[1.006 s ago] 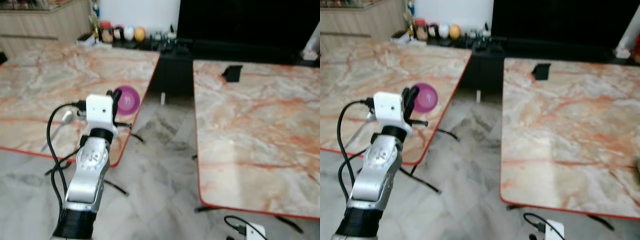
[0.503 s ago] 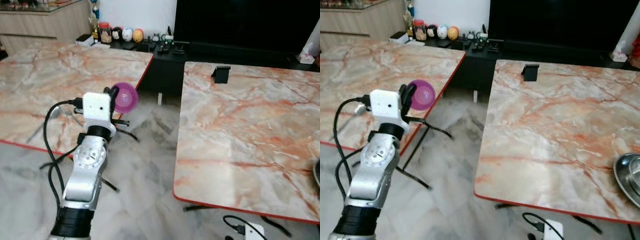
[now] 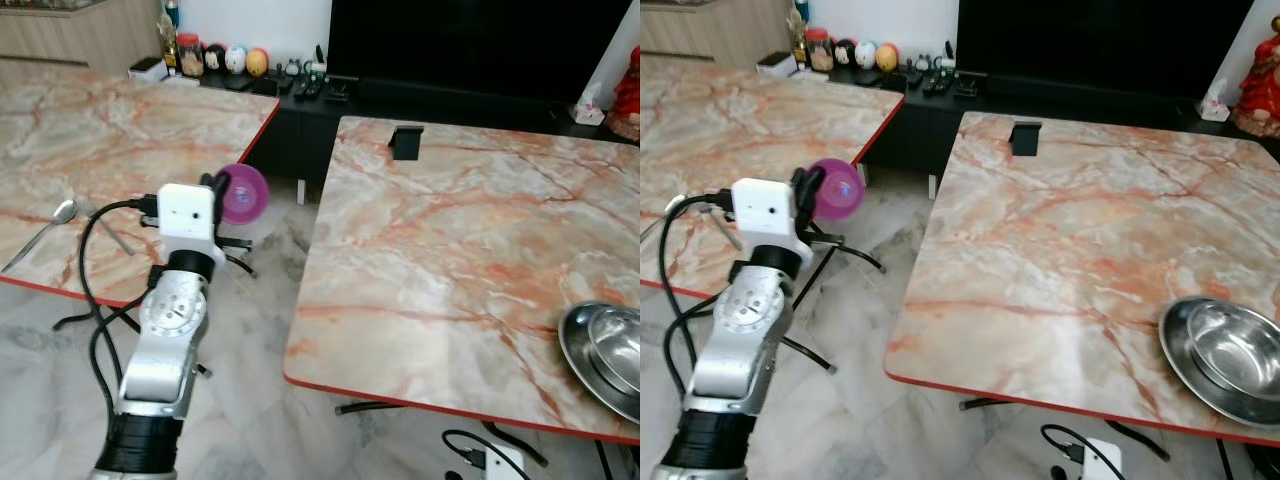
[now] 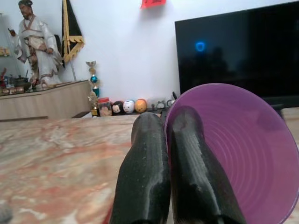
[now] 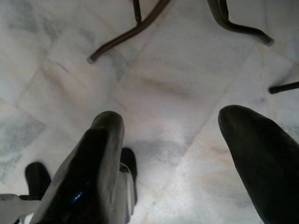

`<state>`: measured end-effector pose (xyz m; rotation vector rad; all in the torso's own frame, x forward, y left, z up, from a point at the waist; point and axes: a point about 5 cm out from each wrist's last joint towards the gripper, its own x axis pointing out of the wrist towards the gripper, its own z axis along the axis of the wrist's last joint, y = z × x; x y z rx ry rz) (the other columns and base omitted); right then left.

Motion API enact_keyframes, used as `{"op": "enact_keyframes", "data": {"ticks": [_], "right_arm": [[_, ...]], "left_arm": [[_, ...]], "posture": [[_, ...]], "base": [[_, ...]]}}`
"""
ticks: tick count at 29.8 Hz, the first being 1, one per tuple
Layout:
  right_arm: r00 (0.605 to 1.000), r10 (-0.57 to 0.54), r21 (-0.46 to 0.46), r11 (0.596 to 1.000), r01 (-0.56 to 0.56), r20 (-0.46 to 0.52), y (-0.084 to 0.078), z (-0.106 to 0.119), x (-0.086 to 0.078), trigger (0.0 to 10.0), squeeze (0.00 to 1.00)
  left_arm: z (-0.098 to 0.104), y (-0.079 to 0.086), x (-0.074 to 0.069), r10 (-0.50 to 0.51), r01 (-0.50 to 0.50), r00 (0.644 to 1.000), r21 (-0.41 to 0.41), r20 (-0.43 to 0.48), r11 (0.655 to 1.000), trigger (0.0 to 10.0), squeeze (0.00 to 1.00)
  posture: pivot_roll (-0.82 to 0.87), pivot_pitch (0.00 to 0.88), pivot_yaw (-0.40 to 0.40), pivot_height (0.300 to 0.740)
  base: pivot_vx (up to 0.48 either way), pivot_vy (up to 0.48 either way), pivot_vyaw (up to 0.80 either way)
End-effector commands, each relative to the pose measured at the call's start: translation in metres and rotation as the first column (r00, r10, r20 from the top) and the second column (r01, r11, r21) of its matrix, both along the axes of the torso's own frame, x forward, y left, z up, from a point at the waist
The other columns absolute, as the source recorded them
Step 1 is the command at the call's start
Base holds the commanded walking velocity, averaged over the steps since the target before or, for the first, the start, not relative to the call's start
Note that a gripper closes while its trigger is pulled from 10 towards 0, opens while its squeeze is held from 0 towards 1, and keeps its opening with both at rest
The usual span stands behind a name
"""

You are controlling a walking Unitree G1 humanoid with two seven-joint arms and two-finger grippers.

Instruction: Setting the table

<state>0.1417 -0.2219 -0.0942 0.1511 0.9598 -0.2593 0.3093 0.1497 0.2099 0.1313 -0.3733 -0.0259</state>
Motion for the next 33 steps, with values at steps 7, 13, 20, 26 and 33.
{"op": "enact_keyframes", "data": {"ticks": [7, 13, 20, 26, 33], "right_arm": [[1.0, -0.007, 0.004, 1.0, 0.007, 0.006, -0.0027, 0.0012, 0.0017, 10.0, 0.0], [1.0, 0.001, -0.005, 1.0, -0.001, 0.007, -0.0029, 0.0014, 0.002, 10.0, 0.0], [1.0, 0.003, -0.003, 1.0, -0.003, 0.009, -0.0028, 0.0015, 0.0021, 10.0, 0.0], [1.0, 0.005, -0.004, 1.0, -0.005, 0.007, -0.0026, 0.0012, 0.0015, 10.0, 0.0], [1.0, 0.007, -0.006, 1.0, -0.007, 0.005, -0.0027, 0.001, 0.0008, 10.0, 0.0]], "left_arm": [[0.0051, -0.0013, 0.0003, -0.004, 0.003, 1.0, 0.018, 0.023, 1.0, 10.0, 0.0], [0.0064, -0.0012, 0.0007, -0.004, 0.003, 1.0, 0.019, 0.029, 1.0, 10.0, 0.0], [0.0067, -0.0015, 0.0008, -0.006, 0.005, 0.999, 0.02, 0.031, 1.0, 10.0, 0.0], [0.0065, -0.0024, 0.0007, -0.009, 0.008, 0.999, 0.02, 0.031, 1.0, 10.0, 0.0], [0.0057, -0.0034, 0.0006, -0.016, 0.015, 1.0, 0.021, 0.027, 1.0, 10.0, 0.0]], "posture": [[0.12, 0.0, -0.056, 0.74], [0.12, 0.0, -0.055, 0.74], [0.12, 0.0, -0.056, 0.74], [0.12, 0.0, -0.054, 0.74], [0.12, 0.0, -0.054, 0.74]], "base": [[0.0, -0.267, -0.5], [0.0, -0.266, 0.0], [0.0, -0.265, 0.0], [0.0, -0.265, 0.0], [0.0, -0.265, 0.0]]}}
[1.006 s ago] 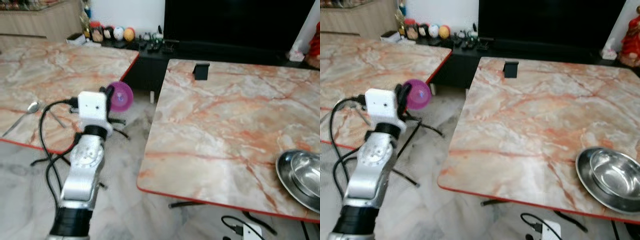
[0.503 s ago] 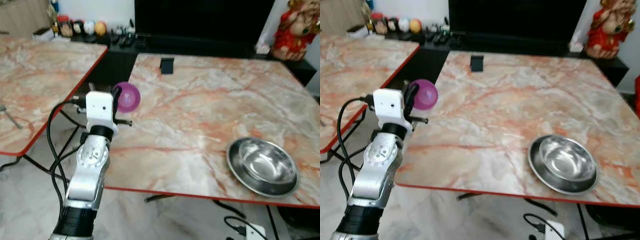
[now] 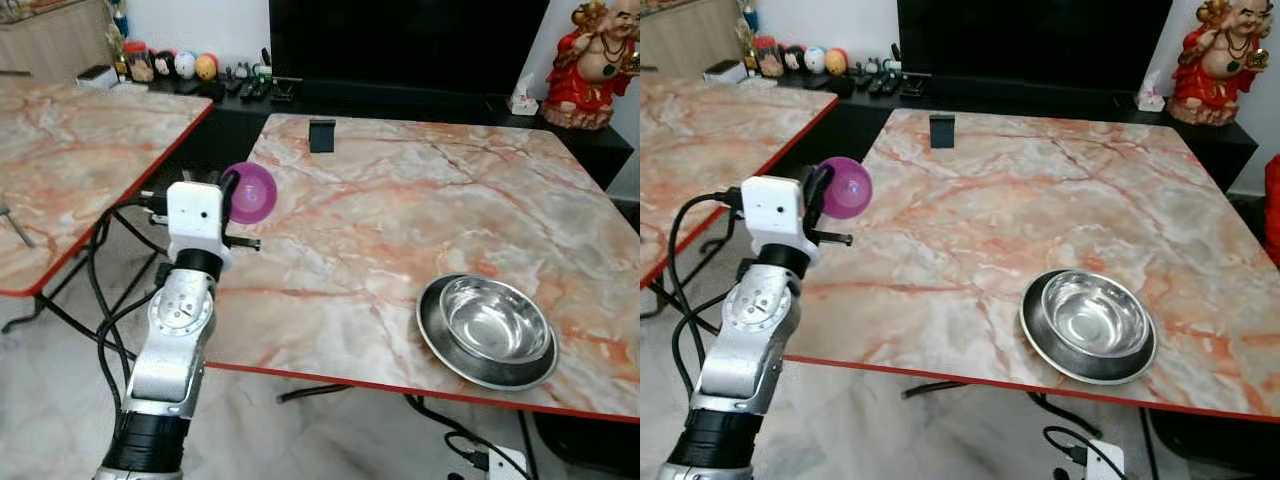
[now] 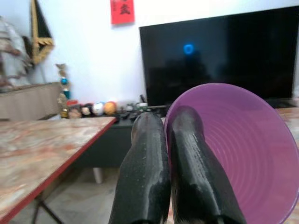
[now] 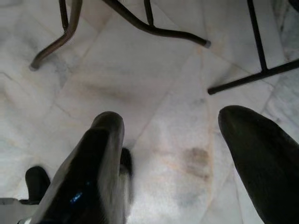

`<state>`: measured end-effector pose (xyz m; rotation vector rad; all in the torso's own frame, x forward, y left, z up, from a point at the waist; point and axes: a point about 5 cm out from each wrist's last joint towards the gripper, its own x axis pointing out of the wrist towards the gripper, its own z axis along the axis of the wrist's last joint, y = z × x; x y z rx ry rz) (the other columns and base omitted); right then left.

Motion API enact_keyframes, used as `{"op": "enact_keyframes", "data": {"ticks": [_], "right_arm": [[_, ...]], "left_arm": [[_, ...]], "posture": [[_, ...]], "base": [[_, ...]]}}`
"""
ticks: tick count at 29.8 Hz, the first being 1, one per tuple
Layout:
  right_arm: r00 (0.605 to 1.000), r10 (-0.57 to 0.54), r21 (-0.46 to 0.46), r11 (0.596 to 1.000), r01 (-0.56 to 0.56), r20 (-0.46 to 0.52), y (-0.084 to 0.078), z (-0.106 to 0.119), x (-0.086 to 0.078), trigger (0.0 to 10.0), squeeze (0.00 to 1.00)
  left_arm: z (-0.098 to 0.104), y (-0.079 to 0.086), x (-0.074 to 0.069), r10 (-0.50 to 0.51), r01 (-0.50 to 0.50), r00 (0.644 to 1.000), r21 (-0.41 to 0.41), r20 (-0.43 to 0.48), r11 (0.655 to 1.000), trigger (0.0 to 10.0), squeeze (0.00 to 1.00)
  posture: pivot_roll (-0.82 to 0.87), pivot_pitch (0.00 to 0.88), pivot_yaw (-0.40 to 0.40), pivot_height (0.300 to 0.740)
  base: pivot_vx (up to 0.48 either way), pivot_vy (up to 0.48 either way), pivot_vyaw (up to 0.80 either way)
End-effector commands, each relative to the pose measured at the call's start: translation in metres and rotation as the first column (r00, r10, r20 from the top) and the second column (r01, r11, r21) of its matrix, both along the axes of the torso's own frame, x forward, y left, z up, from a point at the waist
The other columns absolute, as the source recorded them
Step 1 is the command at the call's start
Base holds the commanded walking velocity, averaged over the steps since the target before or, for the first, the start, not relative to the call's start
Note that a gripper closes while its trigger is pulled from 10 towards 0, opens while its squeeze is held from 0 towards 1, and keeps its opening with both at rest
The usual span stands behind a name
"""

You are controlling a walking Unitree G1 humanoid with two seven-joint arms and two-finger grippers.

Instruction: Setting the table

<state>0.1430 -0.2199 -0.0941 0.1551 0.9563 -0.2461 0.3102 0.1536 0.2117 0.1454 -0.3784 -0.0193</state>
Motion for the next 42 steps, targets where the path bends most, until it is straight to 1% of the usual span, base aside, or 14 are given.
{"op": "enact_keyframes", "data": {"ticks": [1, 10, 20, 32, 33, 34, 41, 42], "right_arm": [[1.0, -0.002, -0.015, 1.0, 0.002, 0.0, -0.005, 0.001, -0.001, 10.0, 0.0], [1.0, -0.001, -0.016, 1.0, 0.001, -0.001, -0.005, 0.001, 0.0, 10.0, 0.0], [1.0, -0.008, -0.015, 1.0, 0.008, 0.003, -0.006, 0.001, 0.0, 10.0, 0.0], [1.0, -0.011, -0.014, 1.0, 0.011, 0.005, -0.006, 0.001, 0.001, 10.0, 0.0], [1.0, -0.011, -0.014, 1.0, 0.011, 0.005, -0.006, 0.002, 0.001, 10.0, 0.0], [1.0, -0.011, -0.014, 1.0, 0.011, 0.005, -0.006, 0.002, 0.001, 10.0, 0.0], [1.0, -0.013, -0.014, 1.0, 0.013, 0.005, -0.006, 0.002, 0.001, 10.0, 0.0], [1.0, -0.014, -0.013, 1.0, 0.014, 0.005, -0.006, 0.002, 0.001, 10.0, 0.0]], "left_arm": [[0.003, -0.008, 0.0, -0.026, 0.026, 0.999, 0.009, 0.019, 1.0, 10.0, 0.0], [0.003, -0.008, -0.001, -0.034, 0.034, 0.999, 0.009, 0.013, 0.999, 10.0, 0.0], [-0.002, -0.012, -0.001, -0.065, 0.065, 0.998, 0.012, -0.008, 0.998, 10.0, 0.0], [-0.004, -0.005, -0.001, -0.089, 0.091, 0.995, 0.034, -0.033, 0.995, 10.0, 0.0], [-0.005, -0.006, 0.0, -0.104, 0.105, 0.993, 0.027, -0.047, 0.994, 10.0, 0.0], [-0.007, -0.006, 0.001, -0.117, 0.117, 0.991, -0.003, -0.057, 0.993, 10.0, 0.0], [-0.012, -0.006, 0.003, -0.165, 0.16, 0.98, -0.054, -0.109, 0.986, 10.0, 0.0], [-0.012, -0.005, 0.003, -0.171, 0.163, 0.978, -0.074, -0.119, 0.984, 10.0, 0.0]], "posture": [[0.12, 0.0, -0.054, 0.74], [0.12, 0.0, -0.055, 0.74], [0.12, 0.0, -0.054, 0.74], [0.12, 0.0, -0.059, 0.74], [0.12, 0.0, -0.059, 0.74], [0.12, 0.0, -0.059, 0.74], [0.12, 0.0, -0.06, 0.74], [0.12, 0.0, -0.06, 0.74]], "base": [[0.0, -0.259, 0.0], [0.0, -0.261, 0.0], [0.0, -0.257, 0.0], [0.0, -0.232, 0.0], [0.0, 0.0, 0.0], [0.0, 0.0, 0.0], [0.0, 0.0, 0.0], [0.0, 0.0, 0.0]]}}
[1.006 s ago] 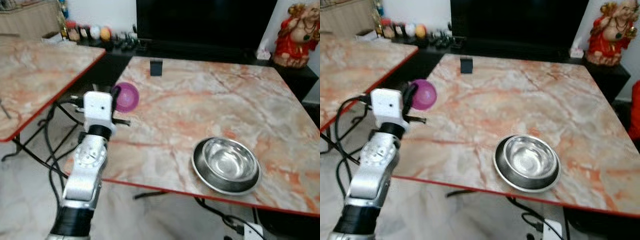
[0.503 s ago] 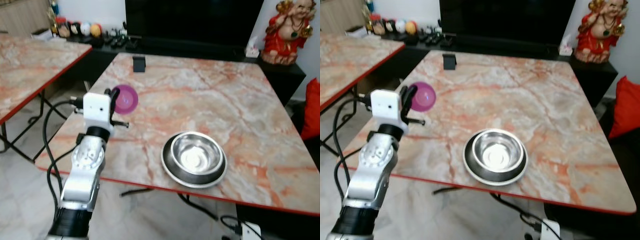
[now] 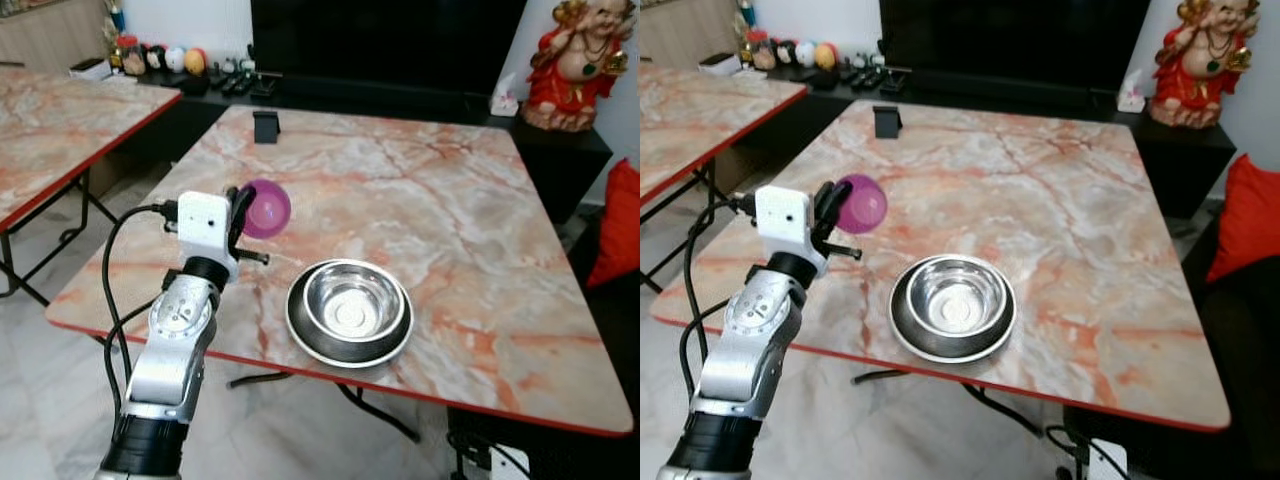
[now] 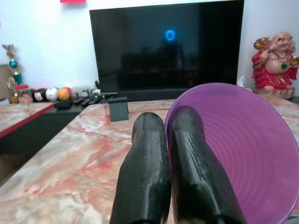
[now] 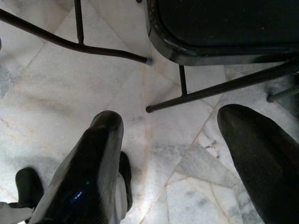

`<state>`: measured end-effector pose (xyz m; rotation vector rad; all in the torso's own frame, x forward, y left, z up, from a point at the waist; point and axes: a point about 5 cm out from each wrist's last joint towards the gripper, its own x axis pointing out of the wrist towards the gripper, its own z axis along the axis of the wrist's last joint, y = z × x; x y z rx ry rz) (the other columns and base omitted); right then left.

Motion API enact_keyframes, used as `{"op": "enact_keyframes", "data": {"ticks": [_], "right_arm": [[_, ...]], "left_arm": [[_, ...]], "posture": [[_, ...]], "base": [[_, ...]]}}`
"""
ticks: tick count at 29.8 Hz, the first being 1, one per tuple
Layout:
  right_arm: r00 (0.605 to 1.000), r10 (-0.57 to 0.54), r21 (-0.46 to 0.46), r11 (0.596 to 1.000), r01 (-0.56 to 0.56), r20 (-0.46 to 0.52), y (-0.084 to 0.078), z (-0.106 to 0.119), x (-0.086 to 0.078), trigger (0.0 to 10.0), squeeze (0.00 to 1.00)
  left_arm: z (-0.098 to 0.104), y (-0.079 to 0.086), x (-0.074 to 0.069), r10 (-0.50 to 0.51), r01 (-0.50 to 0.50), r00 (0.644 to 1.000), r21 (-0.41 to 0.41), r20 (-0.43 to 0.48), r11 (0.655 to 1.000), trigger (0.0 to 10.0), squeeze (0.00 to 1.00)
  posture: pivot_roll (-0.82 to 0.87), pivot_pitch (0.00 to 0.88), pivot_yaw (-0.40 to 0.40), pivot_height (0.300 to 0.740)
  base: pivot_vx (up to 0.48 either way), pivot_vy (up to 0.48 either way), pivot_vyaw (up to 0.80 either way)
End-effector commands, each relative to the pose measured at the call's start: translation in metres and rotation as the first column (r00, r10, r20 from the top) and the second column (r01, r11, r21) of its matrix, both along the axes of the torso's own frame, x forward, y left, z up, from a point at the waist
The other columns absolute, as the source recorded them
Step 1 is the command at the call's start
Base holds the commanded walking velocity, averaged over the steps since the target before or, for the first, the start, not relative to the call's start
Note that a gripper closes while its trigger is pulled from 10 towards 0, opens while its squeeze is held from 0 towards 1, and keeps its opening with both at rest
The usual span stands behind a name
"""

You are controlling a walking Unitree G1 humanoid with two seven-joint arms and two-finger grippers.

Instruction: Setting the table

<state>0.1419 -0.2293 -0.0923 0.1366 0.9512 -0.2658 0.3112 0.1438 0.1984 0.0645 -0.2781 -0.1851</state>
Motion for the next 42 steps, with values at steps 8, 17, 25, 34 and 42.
{"op": "enact_keyframes", "data": {"ticks": [8, 17, 25, 34, 42], "right_arm": [[1.0, -0.005, 0.015, 1.0, 0.005, -0.003, 0.004, -0.001, 0.001, 10.0, 0.0], [1.0, -0.001, 0.018, 1.0, 0.001, -0.005, 0.004, -0.001, 0.001, 10.0, 0.0], [1.0, 0.001, 0.018, 1.0, -0.001, 0.003, 0.004, 0.0, 0.002, 10.0, 0.0], [1.0, -0.002, 0.014, 1.0, 0.002, 0.005, 0.004, 0.0, 0.002, 10.0, 0.0], [1.0, -0.002, 0.018, 1.0, 0.002, -0.001, 0.004, 0.0, 0.002, 10.0, 0.0]], "left_arm": [[0.0, 0.011, 0.006, -0.025, 0.017, 0.997, -0.108, -0.071, 0.994, 10.0, 0.0], [0.001, 0.017, 0.009, -0.021, 0.003, 0.995, -0.182, -0.099, 0.983, 10.0, 0.0], [0.002, 0.017, 0.009, -0.036, 0.015, 0.993, -0.18, -0.114, 0.983, 10.0, 0.0], [0.005, 0.012, 0.01, -0.064, 0.04, 0.99, -0.191, -0.122, 0.981, 10.0, 0.0], [0.006, 0.014, 0.011, -0.056, 0.032, 0.991, -0.191, -0.125, 0.981, 10.0, 0.0]], "posture": [[0.12, 0.0, -0.061, 0.74], [0.12, 0.0, -0.061, 0.74], [0.12, 0.0, -0.061, 0.74], [0.13, 0.0, -0.062, 0.74], [0.13, 0.0, -0.062, 0.74]], "base": [[0.0, 0.0, -0.15], [0.0, 0.0, -0.65], [0.0, 0.0, -0.3], [0.0, 0.0, 0.0], [0.0, 0.0, -0.51]]}}
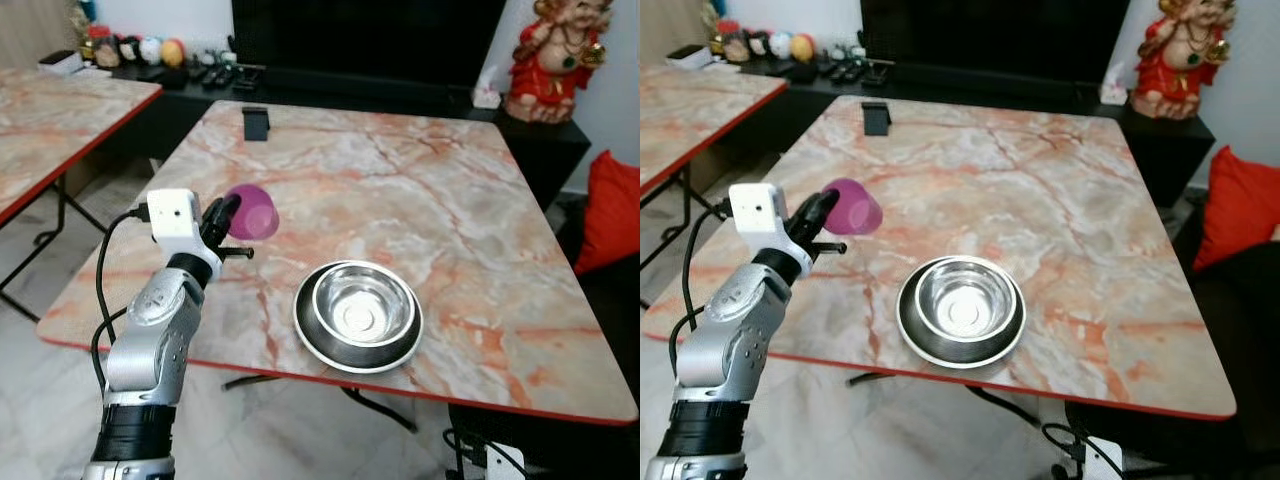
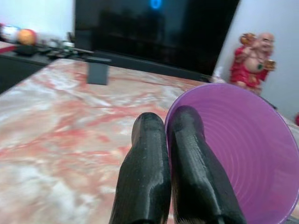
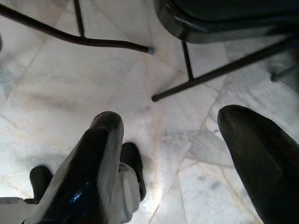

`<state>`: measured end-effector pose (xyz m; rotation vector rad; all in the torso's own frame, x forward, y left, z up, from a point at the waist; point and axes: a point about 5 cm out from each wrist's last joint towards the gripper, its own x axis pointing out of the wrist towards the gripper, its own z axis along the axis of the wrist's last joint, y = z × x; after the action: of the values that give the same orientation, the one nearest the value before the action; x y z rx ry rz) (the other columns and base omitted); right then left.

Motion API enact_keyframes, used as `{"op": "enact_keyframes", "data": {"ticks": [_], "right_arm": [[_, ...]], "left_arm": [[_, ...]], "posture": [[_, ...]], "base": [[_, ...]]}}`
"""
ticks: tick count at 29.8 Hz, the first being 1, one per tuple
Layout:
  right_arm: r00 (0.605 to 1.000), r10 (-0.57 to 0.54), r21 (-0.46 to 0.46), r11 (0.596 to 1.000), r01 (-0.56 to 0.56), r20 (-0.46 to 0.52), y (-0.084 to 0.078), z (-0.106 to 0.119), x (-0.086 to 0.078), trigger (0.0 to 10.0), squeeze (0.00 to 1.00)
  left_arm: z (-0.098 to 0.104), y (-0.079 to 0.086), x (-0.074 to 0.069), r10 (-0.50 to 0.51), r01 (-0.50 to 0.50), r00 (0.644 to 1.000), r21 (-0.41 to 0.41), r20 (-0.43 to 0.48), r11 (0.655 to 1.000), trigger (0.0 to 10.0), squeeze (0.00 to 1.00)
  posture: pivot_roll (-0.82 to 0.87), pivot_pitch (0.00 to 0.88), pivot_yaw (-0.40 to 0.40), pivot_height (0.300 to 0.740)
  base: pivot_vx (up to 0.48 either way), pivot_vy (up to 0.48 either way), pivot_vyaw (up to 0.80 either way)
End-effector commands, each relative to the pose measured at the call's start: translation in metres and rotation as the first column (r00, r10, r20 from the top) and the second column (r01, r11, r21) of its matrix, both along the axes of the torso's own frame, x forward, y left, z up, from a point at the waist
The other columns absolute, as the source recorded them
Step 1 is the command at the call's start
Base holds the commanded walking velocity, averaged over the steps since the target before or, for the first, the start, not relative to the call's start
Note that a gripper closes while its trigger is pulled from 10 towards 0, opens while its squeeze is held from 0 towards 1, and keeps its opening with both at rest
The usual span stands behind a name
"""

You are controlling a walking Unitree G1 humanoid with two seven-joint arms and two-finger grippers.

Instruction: Setting the table

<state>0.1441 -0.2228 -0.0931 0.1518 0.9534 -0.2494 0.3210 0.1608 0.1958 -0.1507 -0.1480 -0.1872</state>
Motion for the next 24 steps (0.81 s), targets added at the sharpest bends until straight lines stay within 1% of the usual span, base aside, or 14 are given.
{"op": "enact_keyframes", "data": {"ticks": [1, 4, 11, 15, 24], "right_arm": [[1.0, -0.009, -0.002, 1.0, 0.009, -0.002, -0.0024, 0.0003, -0.0004, 10.0, 0.0], [1.0, -0.007, -0.002, 1.0, 0.007, -0.002, -0.0023, 0.0003, -0.0002, 10.0, 0.0], [1.0, -0.005, -0.007, 1.0, 0.005, 0.004, -0.0026, 0.0008, 0.0005, 10.0, 0.0], [1.0, -0.006, -0.007, 1.0, 0.006, 0.005, -0.0028, 0.0009, 0.0005, 10.0, 0.0], [1.0, -0.004, -0.009, 1.0, 0.004, 0.005, -0.003, 0.0009, 0.0004, 10.0, 0.0]], "left_arm": [[0.009, -0.0029, 0.0009, -0.017, 0.016, 1.0, 0.009, 0.02, 1.0, 10.0, 0.0], [0.0093, -0.0027, 0.0009, -0.019, 0.018, 1.0, 0.011, 0.021, 1.0, 10.0, 0.0], [0.0105, -0.0034, 0.0005, -0.022, 0.021, 0.999, 0.034, 0.033, 0.999, 10.0, 0.0], [0.011, -0.0008, 0.0007, 0.008, -0.011, 0.999, 0.056, 0.043, 0.998, 10.0, 0.0], [0.0106, -0.0016, 0.0002, 0.0, -0.003, 0.999, 0.062, 0.043, 0.998, 10.0, 0.0]], "posture": [[0.13, 0.0, -0.063, 0.74], [0.13, 0.0, -0.063, 0.74], [0.13, 0.0, -0.063, 0.74], [0.13, 0.0, -0.062, 0.74], [0.13, 0.0, -0.064, 0.74]], "base": [[0.0, 0.0, -0.61], [0.0, 0.0, -0.6], [0.0, 0.0, 0.0], [0.0, 0.0, 0.0], [0.0, -0.394, 0.0]]}}
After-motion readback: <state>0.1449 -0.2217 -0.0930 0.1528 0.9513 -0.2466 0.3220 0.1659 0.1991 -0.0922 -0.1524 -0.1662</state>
